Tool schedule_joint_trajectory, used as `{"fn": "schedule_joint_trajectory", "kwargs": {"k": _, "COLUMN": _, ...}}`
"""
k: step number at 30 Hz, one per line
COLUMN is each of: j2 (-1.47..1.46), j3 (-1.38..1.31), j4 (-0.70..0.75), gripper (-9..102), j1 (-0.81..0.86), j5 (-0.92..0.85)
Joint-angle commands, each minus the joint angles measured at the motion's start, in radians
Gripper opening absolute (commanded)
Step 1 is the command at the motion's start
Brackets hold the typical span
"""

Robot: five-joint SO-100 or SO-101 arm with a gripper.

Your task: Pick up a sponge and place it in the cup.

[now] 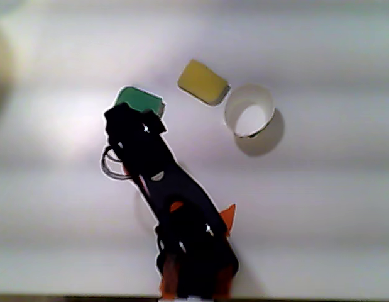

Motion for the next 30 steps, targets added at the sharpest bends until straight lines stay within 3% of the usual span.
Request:
{"fn": "schedule_joint_trajectory", "kwargs": {"k": 1, "j2": 0.014, "j3": -0.006, "j4": -0.008, "gripper": 8, "j1": -0.017, "j5": -0.089}}
{"fn": "schedule_joint_trajectory", "kwargs": {"k": 12, "j2": 0.015, "j3": -0.144, "j4": 0.046, "gripper": 13, "j1": -0.173, "j5": -0.465}}
{"fn": "schedule_joint_trajectory", "kwargs": {"k": 20, "j2": 0.046, "j3": -0.120, "j4": 0.057, "gripper": 29, "j1": -0.276, "j5": -0.646}}
{"fn": "schedule_joint_trajectory", "kwargs": {"k": 30, "j2": 0.124, "j3": 0.020, "j4": 0.097, "gripper": 31, "j1": -0.156, "j5": -0.874}}
